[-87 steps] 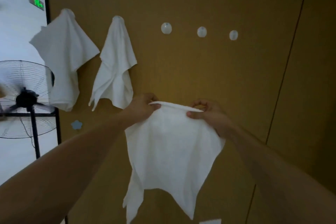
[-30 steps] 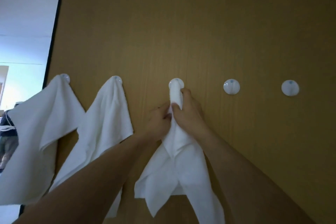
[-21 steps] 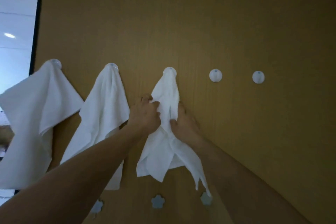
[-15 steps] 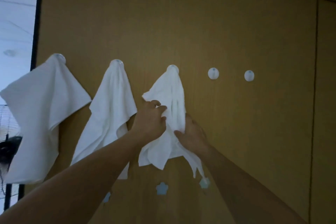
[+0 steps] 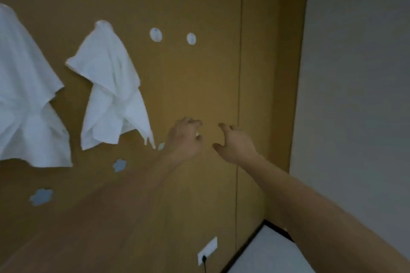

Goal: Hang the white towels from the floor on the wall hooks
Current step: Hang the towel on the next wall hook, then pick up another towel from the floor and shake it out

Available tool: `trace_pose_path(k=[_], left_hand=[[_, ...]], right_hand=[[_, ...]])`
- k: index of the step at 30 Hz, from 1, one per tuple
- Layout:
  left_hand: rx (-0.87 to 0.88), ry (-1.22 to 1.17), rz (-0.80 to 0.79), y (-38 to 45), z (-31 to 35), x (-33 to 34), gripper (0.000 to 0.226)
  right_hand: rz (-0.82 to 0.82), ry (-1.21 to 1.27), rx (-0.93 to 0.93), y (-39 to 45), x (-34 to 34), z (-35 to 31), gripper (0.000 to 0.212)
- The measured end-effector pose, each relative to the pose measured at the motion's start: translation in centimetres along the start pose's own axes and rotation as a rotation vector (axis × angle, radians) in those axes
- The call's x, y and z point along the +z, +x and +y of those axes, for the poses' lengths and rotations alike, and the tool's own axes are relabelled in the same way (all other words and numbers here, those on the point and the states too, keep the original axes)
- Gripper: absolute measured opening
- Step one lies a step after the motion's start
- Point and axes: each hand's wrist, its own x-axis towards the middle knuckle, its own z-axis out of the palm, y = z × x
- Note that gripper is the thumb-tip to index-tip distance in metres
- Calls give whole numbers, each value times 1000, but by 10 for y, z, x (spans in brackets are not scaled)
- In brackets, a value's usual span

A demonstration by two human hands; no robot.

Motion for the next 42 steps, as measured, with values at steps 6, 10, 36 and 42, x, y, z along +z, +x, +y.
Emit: trace_pose_path(k=[6,10,36,42], left_hand=[[216,-148,-146,-30,186,86,49],[377,-302,-266,-71,330,146,47],[1686,-503,-1080,-563,1095,318,48],[1812,-400,-1277,-612,1203,358,52]], right_hand=[[3,-128,297,-131,-66,161,72],[4,-213,492,-249,-123,271,69],[138,-217,2057,-985,-355,562,56],[186,-63,2308,-1053,-372,618,57]])
